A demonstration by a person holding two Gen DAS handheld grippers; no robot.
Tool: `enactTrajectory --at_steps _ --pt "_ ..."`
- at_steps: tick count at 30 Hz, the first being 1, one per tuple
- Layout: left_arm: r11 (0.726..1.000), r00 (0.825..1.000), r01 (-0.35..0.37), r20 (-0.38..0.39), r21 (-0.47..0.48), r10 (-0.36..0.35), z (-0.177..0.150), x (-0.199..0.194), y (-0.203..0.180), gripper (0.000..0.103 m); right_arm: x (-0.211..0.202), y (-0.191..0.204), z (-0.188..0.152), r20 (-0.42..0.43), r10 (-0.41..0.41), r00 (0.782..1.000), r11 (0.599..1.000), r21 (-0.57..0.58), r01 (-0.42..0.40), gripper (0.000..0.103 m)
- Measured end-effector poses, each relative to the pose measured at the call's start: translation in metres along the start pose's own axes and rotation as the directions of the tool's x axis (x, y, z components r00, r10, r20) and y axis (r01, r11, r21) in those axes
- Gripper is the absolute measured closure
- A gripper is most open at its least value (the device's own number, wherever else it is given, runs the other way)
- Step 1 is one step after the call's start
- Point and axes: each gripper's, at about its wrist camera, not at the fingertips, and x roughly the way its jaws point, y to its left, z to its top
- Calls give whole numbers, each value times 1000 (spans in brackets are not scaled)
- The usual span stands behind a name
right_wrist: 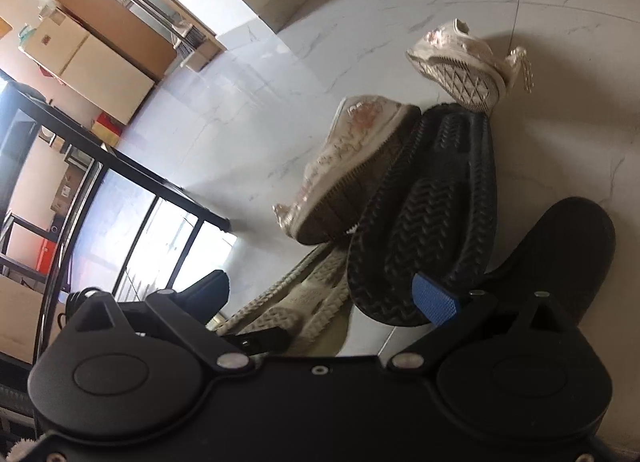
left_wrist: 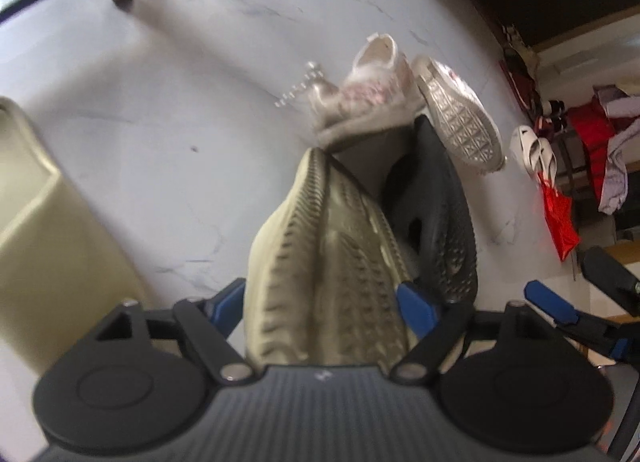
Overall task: Organize scattered shoes
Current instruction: 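Carry the beige sneaker to the rack beside the cream slide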
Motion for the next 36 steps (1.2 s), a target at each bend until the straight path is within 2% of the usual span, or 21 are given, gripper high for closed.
enactTrajectory --at_steps 5,9,12,13,16,20,24,26,27,29,30,33,36 --pt "999 998 -24 56 -36 26 -7 -35 9 23 -13 5 -1 8 22 1000 1000 0 -22 3" --pt "998 985 -58 164 -34 63 -13 -77 13 23 -23 12 -4 17 40 999 999 -12 -40 3" --pt "992 955 -124 267 -25 126 -23 -107 15 23 -25 21 -7 8 61 998 998 -24 -61 3" --pt "983 934 -178 309 -36 180 -31 -121 16 23 -26 26 -8 2 71 998 997 -32 -70 3" --pt "959 883 -264 374 -102 283 -52 -146 26 22 -25 41 -14 -15 94 995 994 -61 -95 3" --pt "923 833 -326 401 -202 382 -77 -164 48 22 -23 67 -24 -45 119 992 987 -108 -123 3" --pt "862 761 -395 413 -319 501 -104 -173 77 22 -18 101 -41 -95 156 983 973 -158 -170 3" --pt "830 732 -404 408 -384 545 -115 -170 94 22 -17 116 -50 -115 170 979 966 -178 -189 3" --pt "825 728 -405 407 -393 551 -117 -169 97 22 -17 123 -55 -124 172 977 963 -190 -194 3" --pt "799 715 -420 386 -429 583 -127 -164 112 22 -17 130 -60 -132 172 976 959 -204 -197 3" --pt "796 713 -423 384 -432 587 -127 -163 114 22 -17 137 -65 -143 170 975 955 -220 -199 3" --pt "775 681 -453 390 -441 620 -132 -152 124 22 -17 145 -72 -155 154 976 949 -250 -189 3" --pt "762 663 -470 391 -446 638 -135 -150 133 22 -11 149 -75 -162 123 979 952 -260 -163 3"
